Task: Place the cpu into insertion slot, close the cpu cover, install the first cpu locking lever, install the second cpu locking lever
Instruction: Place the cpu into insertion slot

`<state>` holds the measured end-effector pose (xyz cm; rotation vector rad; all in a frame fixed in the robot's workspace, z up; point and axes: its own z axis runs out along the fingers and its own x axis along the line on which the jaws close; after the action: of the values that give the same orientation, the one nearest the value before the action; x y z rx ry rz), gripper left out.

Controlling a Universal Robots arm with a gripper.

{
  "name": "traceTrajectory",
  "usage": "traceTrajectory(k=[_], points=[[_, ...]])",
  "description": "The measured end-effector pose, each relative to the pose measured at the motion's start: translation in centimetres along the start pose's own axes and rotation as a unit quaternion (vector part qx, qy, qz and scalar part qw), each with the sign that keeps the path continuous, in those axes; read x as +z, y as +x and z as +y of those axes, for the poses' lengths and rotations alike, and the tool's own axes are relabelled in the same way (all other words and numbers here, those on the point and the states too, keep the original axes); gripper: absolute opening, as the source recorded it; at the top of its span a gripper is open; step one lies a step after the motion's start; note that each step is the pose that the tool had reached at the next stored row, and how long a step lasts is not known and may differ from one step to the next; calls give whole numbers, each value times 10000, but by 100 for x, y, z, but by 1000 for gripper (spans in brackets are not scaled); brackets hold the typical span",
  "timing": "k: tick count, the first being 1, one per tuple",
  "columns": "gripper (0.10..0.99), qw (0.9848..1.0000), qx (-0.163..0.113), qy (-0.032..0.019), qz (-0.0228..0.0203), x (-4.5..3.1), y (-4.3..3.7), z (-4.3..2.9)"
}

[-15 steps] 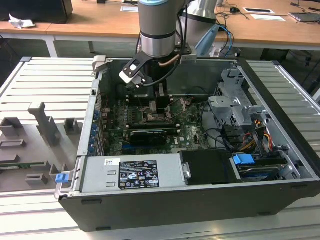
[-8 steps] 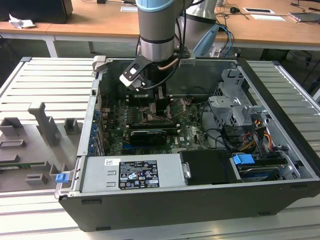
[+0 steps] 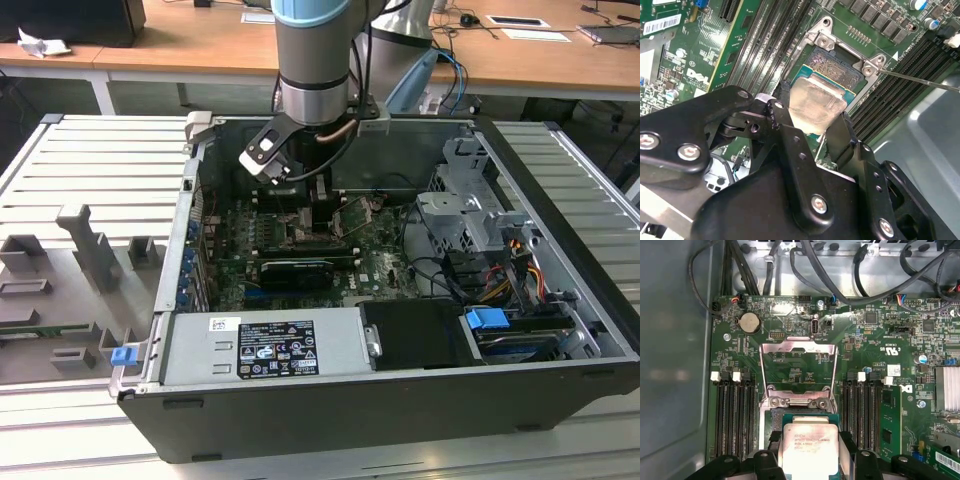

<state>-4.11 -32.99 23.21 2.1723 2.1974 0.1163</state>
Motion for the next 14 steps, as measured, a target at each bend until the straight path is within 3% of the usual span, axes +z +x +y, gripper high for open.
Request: traceTrajectory(k=[14], points=[[529,10000,0,0,0,90,34,-24]])
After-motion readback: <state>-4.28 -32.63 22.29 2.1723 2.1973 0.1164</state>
